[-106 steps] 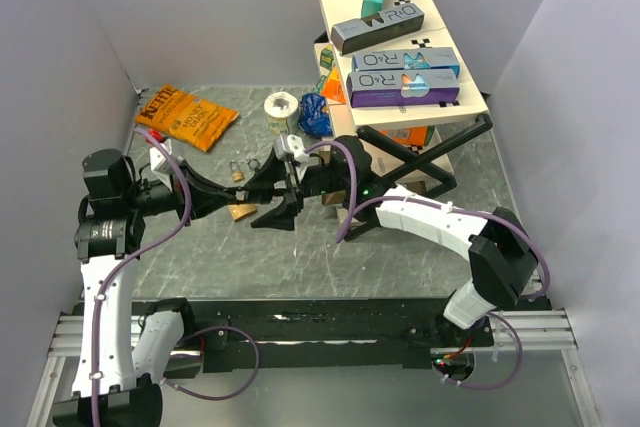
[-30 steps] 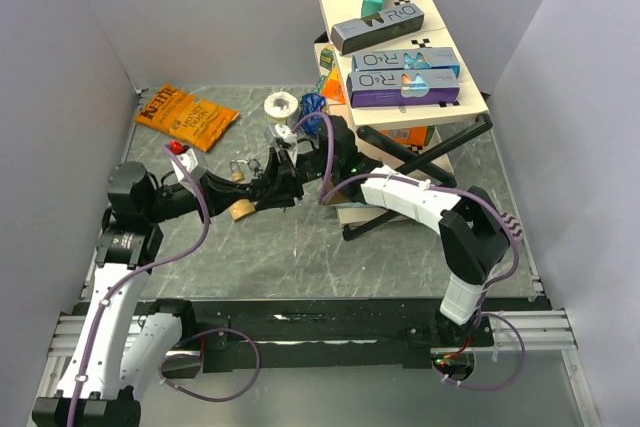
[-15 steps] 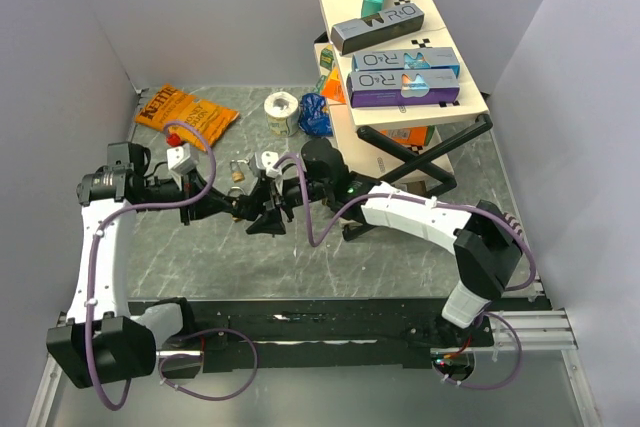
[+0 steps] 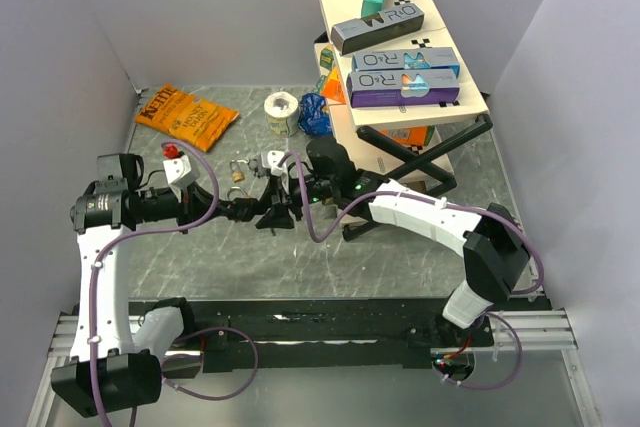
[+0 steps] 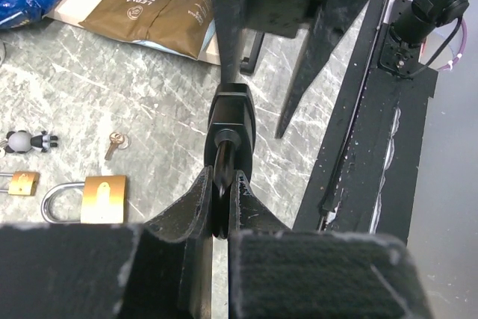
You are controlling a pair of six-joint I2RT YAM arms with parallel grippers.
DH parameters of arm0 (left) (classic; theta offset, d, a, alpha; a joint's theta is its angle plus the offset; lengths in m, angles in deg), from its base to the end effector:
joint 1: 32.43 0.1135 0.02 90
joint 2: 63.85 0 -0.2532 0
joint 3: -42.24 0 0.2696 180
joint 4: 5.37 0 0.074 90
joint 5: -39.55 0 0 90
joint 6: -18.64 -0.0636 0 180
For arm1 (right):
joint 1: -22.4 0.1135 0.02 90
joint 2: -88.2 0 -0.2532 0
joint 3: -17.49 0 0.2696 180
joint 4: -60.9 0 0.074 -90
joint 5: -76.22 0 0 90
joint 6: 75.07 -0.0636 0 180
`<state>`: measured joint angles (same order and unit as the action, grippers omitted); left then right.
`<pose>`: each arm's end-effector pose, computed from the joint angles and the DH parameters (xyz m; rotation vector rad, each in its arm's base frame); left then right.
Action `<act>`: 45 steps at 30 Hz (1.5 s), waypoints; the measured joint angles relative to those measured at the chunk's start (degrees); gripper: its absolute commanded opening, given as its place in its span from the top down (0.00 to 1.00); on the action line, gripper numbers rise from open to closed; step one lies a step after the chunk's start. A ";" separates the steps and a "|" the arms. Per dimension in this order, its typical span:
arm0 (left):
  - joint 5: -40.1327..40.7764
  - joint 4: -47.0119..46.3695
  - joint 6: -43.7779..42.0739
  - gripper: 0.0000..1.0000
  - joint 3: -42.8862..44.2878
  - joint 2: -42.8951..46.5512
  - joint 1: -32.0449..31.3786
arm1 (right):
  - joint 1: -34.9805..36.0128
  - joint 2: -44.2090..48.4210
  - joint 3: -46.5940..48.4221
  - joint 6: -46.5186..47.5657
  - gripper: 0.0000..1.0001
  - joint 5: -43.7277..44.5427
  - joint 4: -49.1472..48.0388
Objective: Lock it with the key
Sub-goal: Lock the lock.
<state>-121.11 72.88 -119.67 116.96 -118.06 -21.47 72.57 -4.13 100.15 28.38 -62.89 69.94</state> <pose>0.1834 -0.0256 0.3330 0.9872 1.6921 -0.9079 0.2229 0.3423 0.2841 -1.5086 1.2680 1.2351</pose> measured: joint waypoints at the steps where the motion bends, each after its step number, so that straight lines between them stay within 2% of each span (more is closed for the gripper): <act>1: 0.04 -0.04 0.00 0.99 0.00 -0.11 0.00 | -0.09 0.33 0.00 0.07 0.60 -0.02 0.31; 4: -0.33 0.42 -0.42 0.99 0.00 -0.72 -0.02 | -0.35 0.70 0.00 0.55 0.71 0.20 0.83; 9: -0.61 1.95 -1.95 0.99 0.00 -1.66 -0.04 | -0.61 0.70 -0.02 1.27 1.00 0.59 1.38; 26: -1.38 0.50 -0.63 0.99 -0.87 -1.92 -0.98 | -0.59 3.69 -6.10 5.27 1.00 1.81 -3.21; 45: -3.89 6.14 -9.03 0.99 0.31 -5.35 -0.52 | -2.08 3.50 -7.76 6.58 1.00 -0.72 -6.08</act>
<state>-125.00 79.02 -128.70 117.26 -123.42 -21.99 70.49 -0.63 92.39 34.96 -63.61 63.87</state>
